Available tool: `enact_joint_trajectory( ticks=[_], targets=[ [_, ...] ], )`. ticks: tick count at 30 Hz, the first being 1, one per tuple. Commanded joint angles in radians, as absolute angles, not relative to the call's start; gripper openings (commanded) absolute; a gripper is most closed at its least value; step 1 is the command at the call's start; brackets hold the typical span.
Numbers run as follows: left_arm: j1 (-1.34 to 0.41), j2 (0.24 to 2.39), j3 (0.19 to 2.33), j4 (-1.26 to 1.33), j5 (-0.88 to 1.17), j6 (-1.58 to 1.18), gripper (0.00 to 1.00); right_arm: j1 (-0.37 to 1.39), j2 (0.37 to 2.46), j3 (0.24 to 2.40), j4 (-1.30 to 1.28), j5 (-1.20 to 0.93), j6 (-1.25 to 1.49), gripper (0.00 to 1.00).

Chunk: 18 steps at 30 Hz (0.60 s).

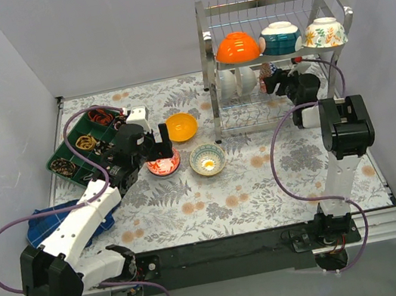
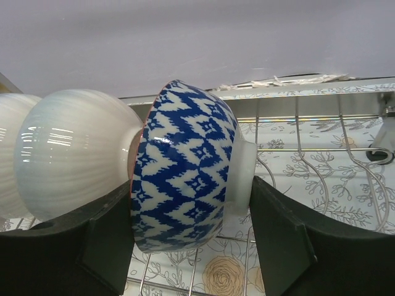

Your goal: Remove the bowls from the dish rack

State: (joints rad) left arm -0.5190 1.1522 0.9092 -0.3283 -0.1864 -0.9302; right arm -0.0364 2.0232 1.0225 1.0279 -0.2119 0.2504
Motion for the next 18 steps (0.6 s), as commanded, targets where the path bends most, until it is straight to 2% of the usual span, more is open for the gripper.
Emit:
enact_joint_trajectory(
  ticks=[1,9,18],
  targets=[
    [-0.514,1.140,0.900,-0.316,-0.186,-0.916,0.98,-0.035,1.937,1.000,1.131,-0.204,0.236,0.15],
    [-0.512,1.140,0.899,-0.314,-0.190,-0.913,0.98,-0.023,1.904,0.973,1.160,-0.138,0.227,0.15],
    [-0.509,1.138,0.900,-0.314,-0.181,-0.914,0.98,-0.023,1.819,0.845,1.210,-0.092,0.271,0.13]
  ],
)
